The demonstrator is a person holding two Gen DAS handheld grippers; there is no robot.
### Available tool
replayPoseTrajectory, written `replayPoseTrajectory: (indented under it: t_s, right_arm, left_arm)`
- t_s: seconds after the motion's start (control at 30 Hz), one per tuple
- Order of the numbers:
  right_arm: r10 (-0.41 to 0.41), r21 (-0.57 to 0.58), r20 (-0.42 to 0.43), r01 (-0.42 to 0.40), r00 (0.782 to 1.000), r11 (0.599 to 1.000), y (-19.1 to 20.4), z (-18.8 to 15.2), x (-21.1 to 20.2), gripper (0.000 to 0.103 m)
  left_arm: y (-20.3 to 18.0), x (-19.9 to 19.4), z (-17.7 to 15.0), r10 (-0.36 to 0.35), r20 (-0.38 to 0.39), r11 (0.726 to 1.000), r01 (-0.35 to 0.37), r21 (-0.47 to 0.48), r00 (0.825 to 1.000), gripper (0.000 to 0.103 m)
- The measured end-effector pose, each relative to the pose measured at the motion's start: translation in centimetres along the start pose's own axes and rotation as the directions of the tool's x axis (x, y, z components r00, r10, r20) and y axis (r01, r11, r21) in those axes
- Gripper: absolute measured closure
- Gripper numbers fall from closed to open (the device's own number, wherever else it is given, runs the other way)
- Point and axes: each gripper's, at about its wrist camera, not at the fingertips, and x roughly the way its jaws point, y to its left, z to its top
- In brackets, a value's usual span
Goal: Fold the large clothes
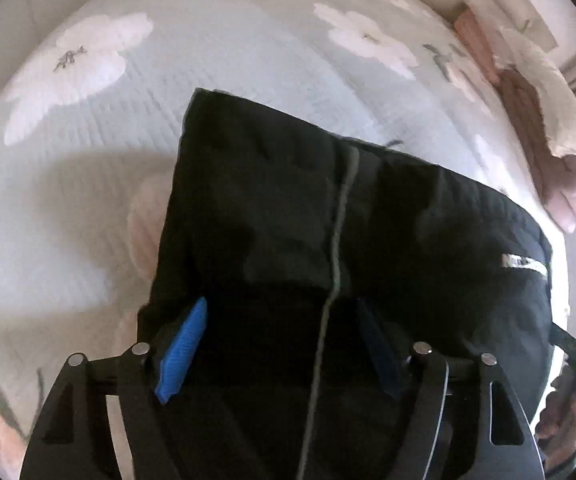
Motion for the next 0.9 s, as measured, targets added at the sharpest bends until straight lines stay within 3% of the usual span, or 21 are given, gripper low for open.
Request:
replayPoseTrajectory:
  t_s: [0.1,0.3,0.5,0.6,0.7,0.8,0.83,0.9]
  right_arm:
    - [0.014,0.007,0.007,-0.014,1.000,1.000,-0.3,-0.3,-0.3,0.027]
    - [0.078,0.000,0.055,-0.078,0.995,0.997,-1.4,-1.0,-3.1,0.027]
    - [0.039,-0.020,0.078,-0.037,0.996,0.999,-2.8,-3.5,-6.7,0.025]
    - [0.000,-0.036,0.079,0.003,0.997,0.999,-3.9,-4.3,-7.8,0.016]
    - [-0.077,-0.026,0.077,0.079,0.994,0.997,-5.8,-4.9,-7.7,0.014]
    - [-0.056,0.011,0.032,0.056,0.998,0.998,-8.0,-4.8,-6.0,0.014]
    - [-0.014,0.038,0.014,0.013,1.000,0.999,-8.7,-4.6,-5.3,0.013]
    - [0.085,0.102,-0.017,-0.083,0.996,0.991,-10.0,-4.3,-4.0,0.009]
  left_arm:
    - [-0.4,-0.3,0.5,0.017,-0.014,1.000,-0.017,0.014,1.000,0.024]
    - [0.2,-3.6,-1.7,-0.042,0.070,0.998,0.038,0.059,0.997,0.026]
    - [0.0,-7.8,-5.2,-0.057,0.102,0.988,0.041,0.151,0.993,0.026]
    - [1.2,-8.5,-5.6,-0.057,0.123,0.992,0.042,0.118,0.991,0.026]
    - [3.6,-8.1,-5.1,-0.024,0.139,1.000,0.022,0.016,0.990,0.026]
    - [6.7,-6.4,-4.4,-0.093,0.088,0.988,0.103,-0.115,0.992,0.026]
    - [7.7,-4.9,-4.2,-0.170,0.044,0.973,0.175,-0.149,0.984,0.026]
    - [8.4,-2.6,-4.1,-0.301,-0.029,0.940,0.292,-0.179,0.953,0.026]
